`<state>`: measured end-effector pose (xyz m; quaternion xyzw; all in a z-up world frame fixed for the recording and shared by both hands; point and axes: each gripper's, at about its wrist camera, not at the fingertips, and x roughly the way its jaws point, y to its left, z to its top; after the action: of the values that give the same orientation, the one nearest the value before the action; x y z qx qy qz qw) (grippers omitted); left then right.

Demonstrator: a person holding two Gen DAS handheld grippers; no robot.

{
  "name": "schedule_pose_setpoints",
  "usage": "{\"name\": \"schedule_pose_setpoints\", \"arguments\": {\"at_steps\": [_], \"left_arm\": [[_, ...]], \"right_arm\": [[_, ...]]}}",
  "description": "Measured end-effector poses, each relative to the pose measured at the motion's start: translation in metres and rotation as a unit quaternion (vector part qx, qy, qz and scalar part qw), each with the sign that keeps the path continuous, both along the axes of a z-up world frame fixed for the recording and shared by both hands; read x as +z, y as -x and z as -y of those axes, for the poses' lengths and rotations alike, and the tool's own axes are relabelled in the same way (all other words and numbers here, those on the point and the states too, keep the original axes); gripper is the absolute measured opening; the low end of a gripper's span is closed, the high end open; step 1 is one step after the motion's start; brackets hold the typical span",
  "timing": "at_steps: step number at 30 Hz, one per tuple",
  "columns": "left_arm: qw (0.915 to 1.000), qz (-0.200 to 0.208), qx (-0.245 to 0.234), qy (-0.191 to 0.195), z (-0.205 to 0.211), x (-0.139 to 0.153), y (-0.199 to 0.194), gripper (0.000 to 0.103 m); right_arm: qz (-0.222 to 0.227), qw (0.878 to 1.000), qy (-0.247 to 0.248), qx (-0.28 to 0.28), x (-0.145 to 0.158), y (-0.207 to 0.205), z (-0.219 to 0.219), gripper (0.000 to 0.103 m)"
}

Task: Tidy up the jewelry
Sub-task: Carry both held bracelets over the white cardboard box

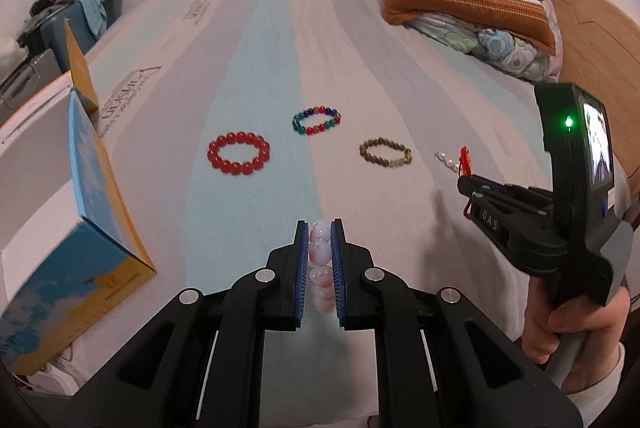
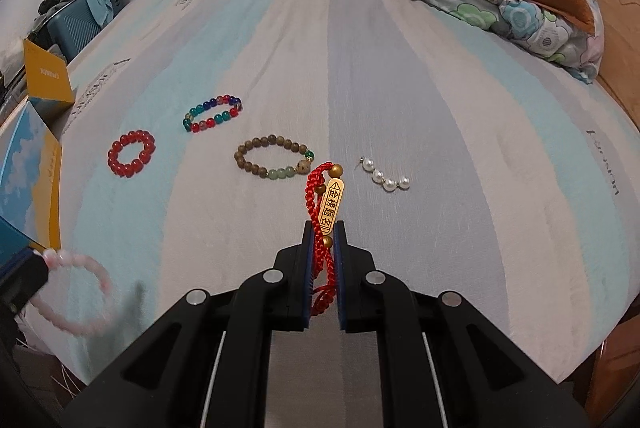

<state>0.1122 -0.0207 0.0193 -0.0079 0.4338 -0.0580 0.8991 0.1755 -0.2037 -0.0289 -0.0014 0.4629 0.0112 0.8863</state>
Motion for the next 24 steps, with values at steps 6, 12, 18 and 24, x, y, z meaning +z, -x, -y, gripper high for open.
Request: {"name": "schedule_pose_setpoints", "arguments": {"at_steps": [6, 12, 18, 24], "left_arm": [[0.9999, 0.007, 0.013, -0.005, -0.009, 0.012, -0.005, 0.011], [0.9994, 0.02, 0.024, -0.014, -0.022, 0.027, -0.004, 0.011], [0.9985, 0.046, 0.028, -0.003, -0.04, 0.052, 0.001, 0.011], [0.9975, 0.059, 0.04, 0.001, -0.057, 0.068, 0.009, 0.011]], "right_arm": [[0.007, 1.0, 0.001, 0.001, 0.012, -0.003, -0.009, 0.008], [0.025, 1.0, -0.001, 0.004, 0.029, -0.003, -0.025, 0.008], [0.038, 0.999, 0.0, 0.013, 0.047, -0.003, -0.044, 0.008], [0.042, 0.999, -0.008, 0.026, 0.057, 0.0, -0.069, 0.008]]}}
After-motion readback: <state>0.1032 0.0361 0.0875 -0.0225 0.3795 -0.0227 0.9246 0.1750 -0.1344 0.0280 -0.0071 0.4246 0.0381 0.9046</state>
